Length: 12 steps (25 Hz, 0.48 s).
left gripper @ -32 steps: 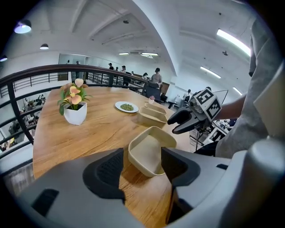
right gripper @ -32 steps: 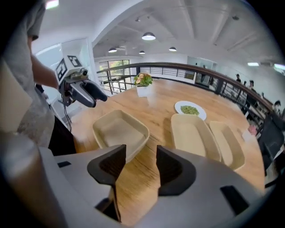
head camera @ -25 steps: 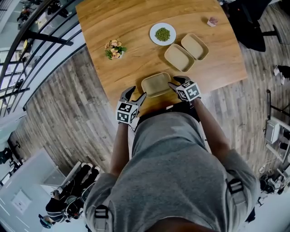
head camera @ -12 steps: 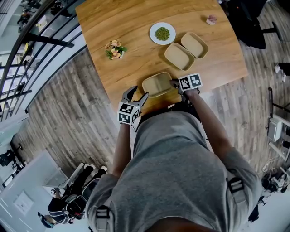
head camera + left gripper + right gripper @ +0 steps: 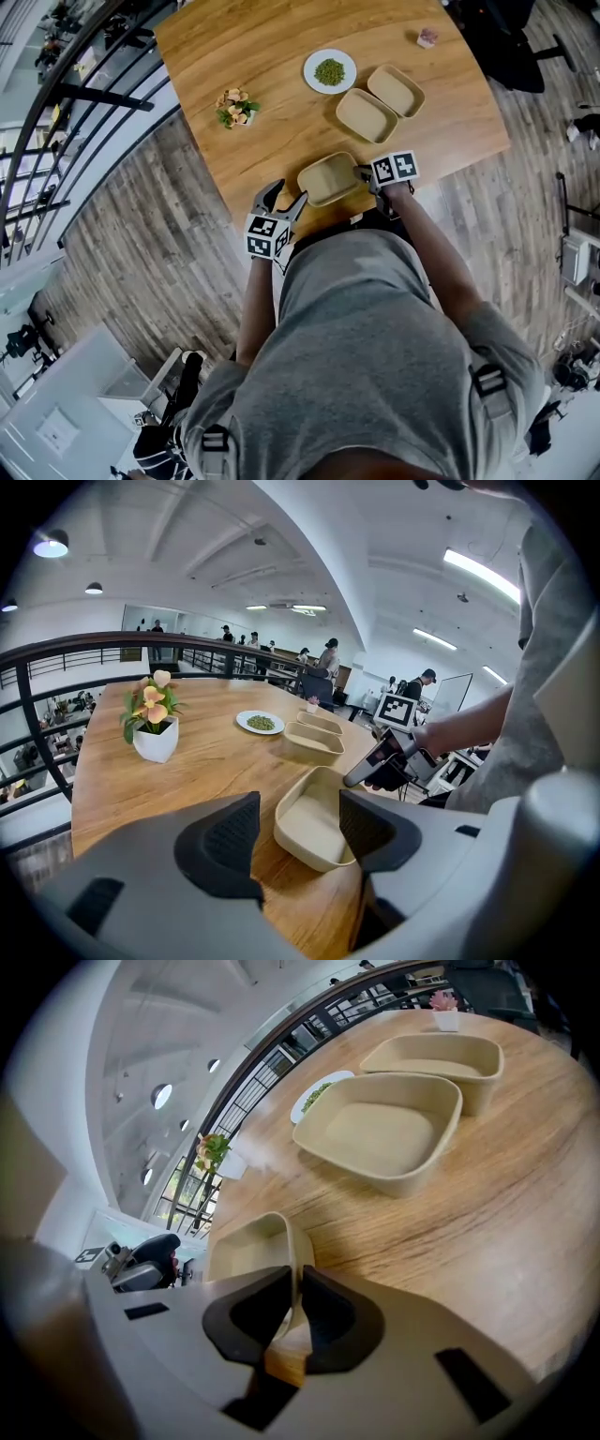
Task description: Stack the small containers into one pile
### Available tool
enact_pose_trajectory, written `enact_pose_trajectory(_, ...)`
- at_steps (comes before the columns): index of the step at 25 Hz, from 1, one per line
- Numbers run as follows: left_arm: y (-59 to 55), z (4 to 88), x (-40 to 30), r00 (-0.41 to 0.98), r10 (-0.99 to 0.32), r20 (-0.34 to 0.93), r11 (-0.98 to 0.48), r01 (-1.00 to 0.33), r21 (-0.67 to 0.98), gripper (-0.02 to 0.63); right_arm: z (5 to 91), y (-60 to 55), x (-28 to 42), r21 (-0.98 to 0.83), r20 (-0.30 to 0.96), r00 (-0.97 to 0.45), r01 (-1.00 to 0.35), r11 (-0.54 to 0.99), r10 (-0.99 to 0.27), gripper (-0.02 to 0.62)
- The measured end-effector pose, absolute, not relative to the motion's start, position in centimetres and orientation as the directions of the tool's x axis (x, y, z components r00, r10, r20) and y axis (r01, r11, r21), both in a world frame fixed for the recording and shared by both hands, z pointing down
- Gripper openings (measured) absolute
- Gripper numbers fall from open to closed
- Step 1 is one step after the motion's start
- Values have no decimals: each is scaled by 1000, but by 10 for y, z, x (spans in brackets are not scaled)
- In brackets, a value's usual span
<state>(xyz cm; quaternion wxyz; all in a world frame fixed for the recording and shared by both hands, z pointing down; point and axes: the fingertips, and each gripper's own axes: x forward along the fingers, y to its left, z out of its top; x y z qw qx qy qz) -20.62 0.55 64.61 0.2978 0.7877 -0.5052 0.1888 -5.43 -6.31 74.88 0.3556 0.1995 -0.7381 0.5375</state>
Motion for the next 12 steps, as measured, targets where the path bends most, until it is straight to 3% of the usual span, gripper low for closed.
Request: enact_pose_trajectory(12, 2, 630, -190, 447, -700, 557, -367, -894, 257, 270, 726, -77, -19, -663, 735, -677, -728, 176, -29, 28)
